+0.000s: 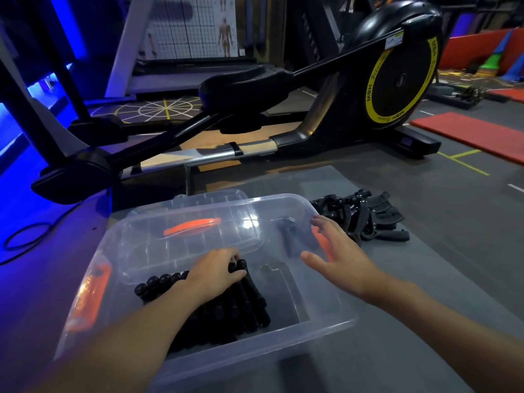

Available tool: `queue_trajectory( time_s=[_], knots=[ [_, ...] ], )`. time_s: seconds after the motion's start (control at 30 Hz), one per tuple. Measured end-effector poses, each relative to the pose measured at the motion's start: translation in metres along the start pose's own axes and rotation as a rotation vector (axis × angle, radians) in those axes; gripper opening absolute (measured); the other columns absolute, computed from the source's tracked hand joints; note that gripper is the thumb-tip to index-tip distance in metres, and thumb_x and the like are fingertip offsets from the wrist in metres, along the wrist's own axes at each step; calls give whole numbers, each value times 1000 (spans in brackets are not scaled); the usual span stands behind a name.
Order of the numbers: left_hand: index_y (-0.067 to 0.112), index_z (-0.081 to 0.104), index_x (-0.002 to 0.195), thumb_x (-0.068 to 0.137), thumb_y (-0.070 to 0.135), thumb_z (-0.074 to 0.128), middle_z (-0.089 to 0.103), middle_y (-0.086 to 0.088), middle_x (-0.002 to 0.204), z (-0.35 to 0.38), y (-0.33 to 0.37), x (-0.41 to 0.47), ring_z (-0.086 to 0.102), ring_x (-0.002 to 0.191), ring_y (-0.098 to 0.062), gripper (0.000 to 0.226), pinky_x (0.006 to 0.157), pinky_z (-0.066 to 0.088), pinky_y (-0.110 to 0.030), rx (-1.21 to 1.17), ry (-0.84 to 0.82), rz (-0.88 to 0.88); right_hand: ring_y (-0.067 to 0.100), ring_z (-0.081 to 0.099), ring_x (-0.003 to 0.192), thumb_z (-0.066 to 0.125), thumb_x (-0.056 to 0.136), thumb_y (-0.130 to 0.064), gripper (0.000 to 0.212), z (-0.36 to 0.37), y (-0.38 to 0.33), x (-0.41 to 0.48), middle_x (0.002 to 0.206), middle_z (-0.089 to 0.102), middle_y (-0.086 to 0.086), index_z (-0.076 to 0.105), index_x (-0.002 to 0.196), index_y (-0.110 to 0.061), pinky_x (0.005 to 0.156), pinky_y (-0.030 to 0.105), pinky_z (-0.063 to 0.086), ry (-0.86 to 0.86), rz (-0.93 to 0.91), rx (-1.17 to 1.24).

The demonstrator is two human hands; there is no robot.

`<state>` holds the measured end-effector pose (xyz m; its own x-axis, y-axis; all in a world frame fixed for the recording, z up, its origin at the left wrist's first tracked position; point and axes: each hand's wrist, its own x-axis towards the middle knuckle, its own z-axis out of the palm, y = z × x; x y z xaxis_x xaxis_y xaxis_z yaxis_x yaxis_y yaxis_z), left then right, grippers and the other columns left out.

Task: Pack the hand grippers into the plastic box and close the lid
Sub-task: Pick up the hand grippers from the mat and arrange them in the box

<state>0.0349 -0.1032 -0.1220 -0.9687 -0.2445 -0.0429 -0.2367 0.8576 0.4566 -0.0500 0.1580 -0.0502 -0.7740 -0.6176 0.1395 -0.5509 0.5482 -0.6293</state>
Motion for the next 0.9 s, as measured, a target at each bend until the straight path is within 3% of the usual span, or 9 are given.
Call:
queue_trajectory(
  time_s=[0.17, 0.3, 0.4, 0.5, 0.57, 0.63, 0.73, 0.9],
  knots=[
    [29, 62, 100, 89, 37, 66, 64, 10, 97, -2, 2, -2, 60, 85, -10, 14, 70, 50, -28, 17, 20, 8, 2, 29, 139, 64, 86, -39, 70, 0, 0, 0, 154, 27, -13, 33, 146, -21, 109, 18, 22, 3, -7, -12],
    [28, 61, 109, 88, 42, 65, 63, 8, 109, -2, 2, -2, 59, 96, -12, 25, 81, 51, -32, 30, 27, 4, 2, 30, 138, 62, 88, -37, 67, 0, -1, 0, 154, 28, -13, 34, 146, -20, 109, 17, 22, 5, -2, 3],
    [24, 60, 115, 90, 45, 60, 57, 12, 104, -10, 18, -2, 55, 93, -8, 33, 80, 46, -27, 36, 131, 88, 0, 36, 134, 56, 92, -37, 56, -1, 1, 0, 148, 37, -15, 37, 144, -25, 107, 19, 28, -7, 61, 156],
    [22, 62, 107, 90, 42, 51, 56, 13, 91, -29, 58, 4, 53, 84, -8, 29, 80, 49, -32, -51, 283, 260, -1, 55, 114, 51, 94, -44, 42, -8, 8, 8, 128, 58, -11, 48, 134, -29, 94, 22, 46, 77, 169, 334],
    [22, 62, 104, 88, 39, 47, 58, 12, 90, -42, 94, 11, 55, 85, -9, 28, 80, 50, -33, -105, 356, 339, -3, 57, 99, 49, 97, -40, 36, -17, 28, 21, 117, 61, -7, 51, 130, -26, 79, 15, 45, 151, 241, 330],
    [22, 62, 105, 89, 40, 44, 59, 12, 96, -51, 130, 20, 54, 92, -9, 30, 83, 47, -32, -119, 390, 400, 8, 60, 98, 49, 94, -45, 42, -25, 54, 36, 117, 62, -4, 50, 131, -23, 83, 25, 46, 159, 312, 287],
    [26, 59, 114, 89, 50, 35, 54, 11, 114, -51, 170, 44, 47, 112, -10, 42, 99, 34, -37, -4, 283, 398, 23, 58, 112, 41, 74, -69, 67, -32, 97, 56, 121, 62, -4, 50, 128, -31, 98, 48, 43, 109, 401, 81],
    [32, 51, 126, 94, 63, 25, 43, 8, 136, -29, 185, 95, 34, 133, -16, 52, 114, 13, -58, 195, 38, 210, 26, 37, 135, 44, 89, -62, 59, -48, 154, 109, 144, 45, -2, 42, 138, -30, 106, 51, 27, 63, 431, -224]
  ],
)
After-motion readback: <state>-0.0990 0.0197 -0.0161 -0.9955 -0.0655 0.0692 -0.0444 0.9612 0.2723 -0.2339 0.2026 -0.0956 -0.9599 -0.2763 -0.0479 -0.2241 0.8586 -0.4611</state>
